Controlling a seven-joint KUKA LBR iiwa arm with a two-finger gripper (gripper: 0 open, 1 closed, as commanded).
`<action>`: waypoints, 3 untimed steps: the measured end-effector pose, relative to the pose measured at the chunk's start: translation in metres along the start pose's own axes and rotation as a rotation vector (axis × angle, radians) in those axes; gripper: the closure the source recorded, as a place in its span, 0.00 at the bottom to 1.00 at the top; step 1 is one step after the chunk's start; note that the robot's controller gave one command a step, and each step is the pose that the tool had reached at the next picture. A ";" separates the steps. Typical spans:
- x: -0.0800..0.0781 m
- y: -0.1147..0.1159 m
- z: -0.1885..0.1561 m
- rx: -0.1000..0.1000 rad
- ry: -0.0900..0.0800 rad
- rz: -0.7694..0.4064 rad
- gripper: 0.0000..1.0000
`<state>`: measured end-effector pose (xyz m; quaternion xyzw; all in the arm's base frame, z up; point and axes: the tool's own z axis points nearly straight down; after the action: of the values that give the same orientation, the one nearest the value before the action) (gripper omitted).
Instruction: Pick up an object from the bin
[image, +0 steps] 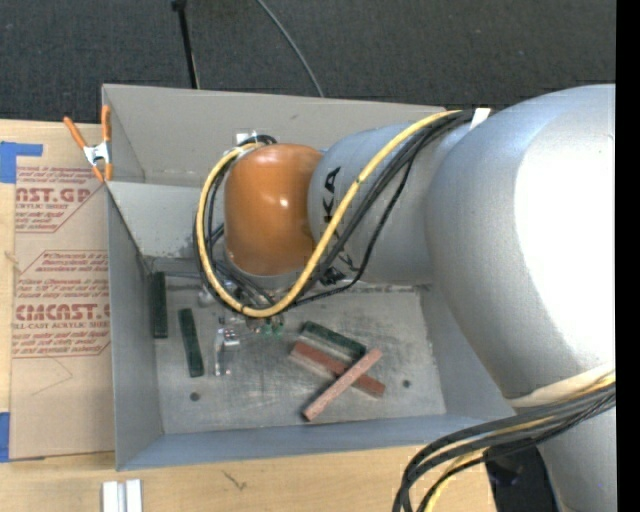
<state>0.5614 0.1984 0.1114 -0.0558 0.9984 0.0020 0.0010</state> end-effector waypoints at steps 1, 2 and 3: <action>0.016 -0.045 -0.020 0.003 0.004 -0.225 0.00; 0.029 -0.073 -0.044 0.003 0.002 -0.376 0.00; 0.060 -0.106 0.035 0.002 -0.007 -0.384 1.00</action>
Offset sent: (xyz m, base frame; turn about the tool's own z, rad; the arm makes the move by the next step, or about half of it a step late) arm -0.0228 -0.0826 0.0494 -0.3820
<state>0.5136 0.0868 0.0763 -0.2453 0.9694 0.0012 0.0050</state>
